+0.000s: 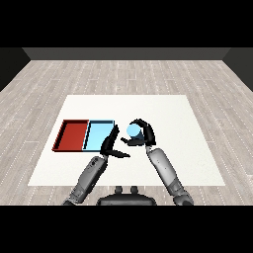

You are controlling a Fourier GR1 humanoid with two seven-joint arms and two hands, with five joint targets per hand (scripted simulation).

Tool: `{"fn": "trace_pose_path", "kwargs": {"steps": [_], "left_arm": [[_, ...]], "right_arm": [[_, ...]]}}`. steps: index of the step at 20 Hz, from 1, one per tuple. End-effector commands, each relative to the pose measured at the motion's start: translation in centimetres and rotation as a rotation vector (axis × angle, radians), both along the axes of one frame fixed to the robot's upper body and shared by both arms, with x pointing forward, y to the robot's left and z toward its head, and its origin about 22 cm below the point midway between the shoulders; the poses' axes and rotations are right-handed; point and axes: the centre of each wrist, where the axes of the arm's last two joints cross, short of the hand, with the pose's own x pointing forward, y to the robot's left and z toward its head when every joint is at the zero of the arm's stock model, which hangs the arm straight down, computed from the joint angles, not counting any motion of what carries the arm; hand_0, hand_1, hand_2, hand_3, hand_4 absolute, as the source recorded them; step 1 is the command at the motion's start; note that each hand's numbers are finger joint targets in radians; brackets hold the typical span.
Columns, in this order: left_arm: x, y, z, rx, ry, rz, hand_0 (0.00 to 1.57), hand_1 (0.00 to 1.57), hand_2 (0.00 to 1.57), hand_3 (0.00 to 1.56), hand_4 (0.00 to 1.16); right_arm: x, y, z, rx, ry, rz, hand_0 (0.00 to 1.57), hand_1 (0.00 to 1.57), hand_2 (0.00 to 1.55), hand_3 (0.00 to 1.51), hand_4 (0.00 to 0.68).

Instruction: Pick the blue can and put it in the blue box

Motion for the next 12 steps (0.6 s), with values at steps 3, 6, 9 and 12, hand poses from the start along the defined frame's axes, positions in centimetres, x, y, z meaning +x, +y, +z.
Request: {"fn": "trace_pose_path", "kwargs": {"steps": [3,6,9,12], "left_arm": [[0.3,-0.6,-3.2,-0.021,0.008,0.004,0.0,0.0,0.0,0.0,0.0],[-0.4,-2.9,0.1,0.008,0.018,0.003,0.0,0.0,0.0,0.0,0.0],[-0.7,-1.6,0.3,-0.014,0.025,0.002,0.0,0.0,0.0,0.0,0.0],[-0.4,-0.1,-0.4,0.003,0.024,-0.023,0.0,0.0,0.0,0.0,0.0]], "right_arm": [[-0.6,0.8,0.7,0.016,0.007,0.031,1.48,1.48,1.46,1.39,0.605],[-1.6,1.0,0.6,0.019,-0.014,0.046,1.47,1.47,1.46,1.39,0.611],[-0.1,1.1,0.9,-0.017,-0.014,0.037,1.49,1.49,1.46,1.4,0.608],[-1.1,1.9,0.8,0.017,-0.019,0.081,1.48,1.48,1.47,1.41,0.61]]}}
